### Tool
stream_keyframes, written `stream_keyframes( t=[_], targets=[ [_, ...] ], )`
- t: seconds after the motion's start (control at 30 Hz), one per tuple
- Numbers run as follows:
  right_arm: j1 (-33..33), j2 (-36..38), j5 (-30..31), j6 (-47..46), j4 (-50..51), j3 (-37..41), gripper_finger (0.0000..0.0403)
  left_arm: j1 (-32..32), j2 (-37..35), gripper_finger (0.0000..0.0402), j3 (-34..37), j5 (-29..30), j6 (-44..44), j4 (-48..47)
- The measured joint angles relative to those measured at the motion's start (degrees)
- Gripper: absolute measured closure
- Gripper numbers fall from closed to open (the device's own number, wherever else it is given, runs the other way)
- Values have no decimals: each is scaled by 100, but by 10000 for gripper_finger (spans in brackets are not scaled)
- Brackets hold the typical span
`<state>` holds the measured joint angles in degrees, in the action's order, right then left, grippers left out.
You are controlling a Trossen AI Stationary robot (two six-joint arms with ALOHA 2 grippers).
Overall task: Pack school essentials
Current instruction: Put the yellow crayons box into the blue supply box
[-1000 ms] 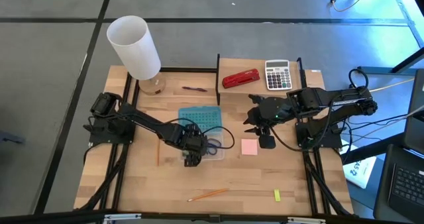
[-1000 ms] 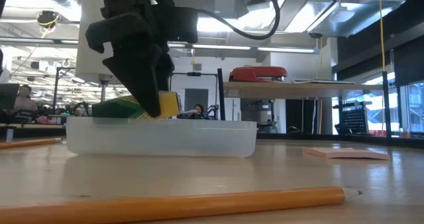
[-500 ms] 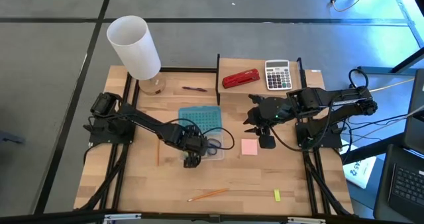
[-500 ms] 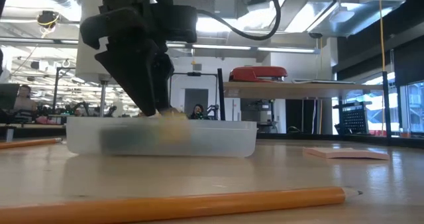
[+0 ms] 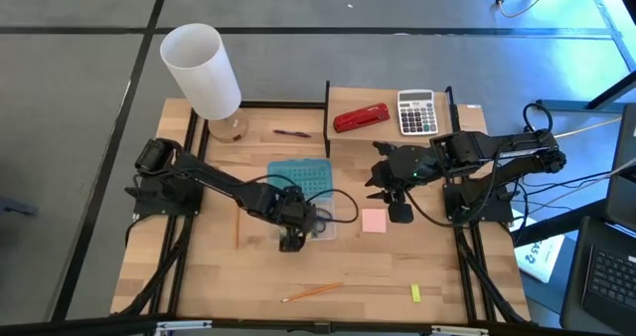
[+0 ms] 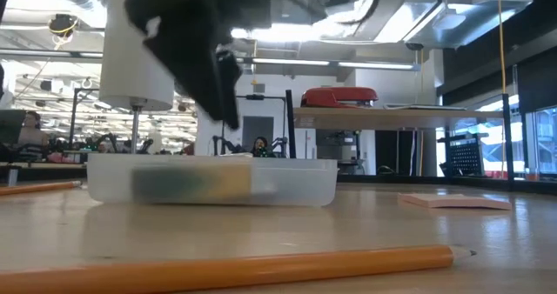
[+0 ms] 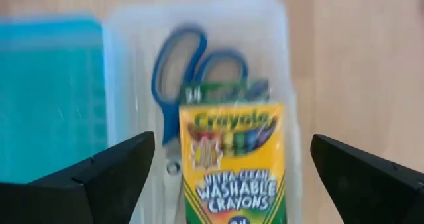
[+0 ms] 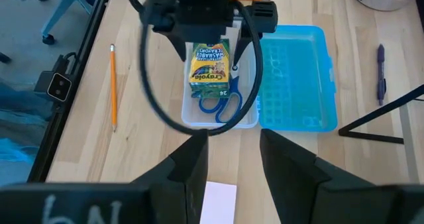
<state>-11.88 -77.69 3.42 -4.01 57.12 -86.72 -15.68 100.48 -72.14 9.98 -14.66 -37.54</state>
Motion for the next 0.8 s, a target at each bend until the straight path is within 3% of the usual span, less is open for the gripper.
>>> stream_keyframes(
  t=[0.13, 0.37, 0.8],
  targets=[
    [0, 0, 1, 0, -3, 0, 264, 56, 27, 3, -181, -172, 354, 176],
    [1, 2, 0, 0, -17, -2, 264, 273, 254, 5, -131, -1169, 278, 843],
    [0, 4, 2, 0, -76, -2, 264, 255, 327, 5, -133, -1330, 276, 1089]
  ],
)
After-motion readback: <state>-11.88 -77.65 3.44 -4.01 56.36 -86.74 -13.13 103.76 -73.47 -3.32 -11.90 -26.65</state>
